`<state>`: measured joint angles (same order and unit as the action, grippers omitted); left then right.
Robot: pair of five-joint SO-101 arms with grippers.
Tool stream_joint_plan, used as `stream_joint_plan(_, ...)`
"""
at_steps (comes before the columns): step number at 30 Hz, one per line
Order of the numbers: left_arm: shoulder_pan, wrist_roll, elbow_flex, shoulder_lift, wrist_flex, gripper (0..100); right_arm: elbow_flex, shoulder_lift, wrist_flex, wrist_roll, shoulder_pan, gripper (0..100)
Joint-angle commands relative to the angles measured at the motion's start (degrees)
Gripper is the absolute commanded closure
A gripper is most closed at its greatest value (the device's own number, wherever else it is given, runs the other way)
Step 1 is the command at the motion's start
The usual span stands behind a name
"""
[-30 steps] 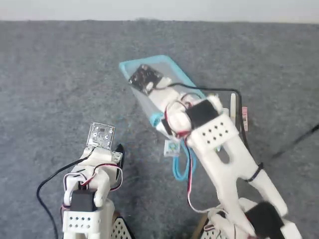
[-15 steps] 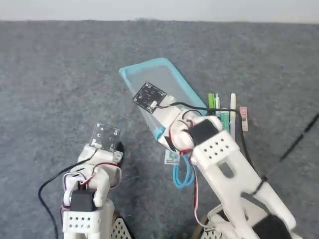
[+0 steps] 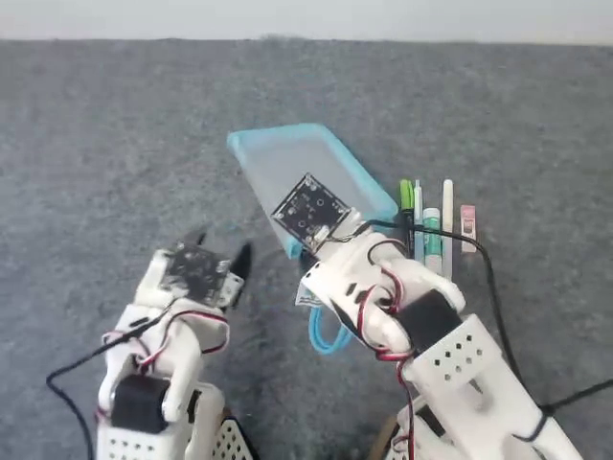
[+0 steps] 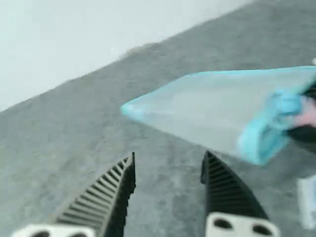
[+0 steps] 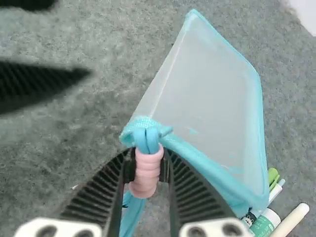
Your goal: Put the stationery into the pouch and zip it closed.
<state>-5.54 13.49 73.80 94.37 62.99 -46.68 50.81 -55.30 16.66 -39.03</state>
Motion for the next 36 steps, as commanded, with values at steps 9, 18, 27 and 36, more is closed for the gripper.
stream_joint_plan(9, -8.88, -1.67, -2.77, -15.12, -6.33, 73, 0.79, -0.31, -0.31, 0.79, -0.66, 99.1)
stream_joint_plan(18, -2.64, -2.02, 0.75, -15.21, -14.24, 73, 0.97, -0.13, -3.38, 0.79, -1.01, 99.1)
stream_joint_plan(27, -2.11, -1.67, 4.44, -15.21, -17.49, 74, 0.97, -0.04, -4.53, 0.88, -1.01, 99.1)
stream_joint_plan(36, 6.68, -1.76, 4.88, -15.21, -19.43, 74, -2.81, 6.81, -9.80, 4.40, -0.57, 99.1)
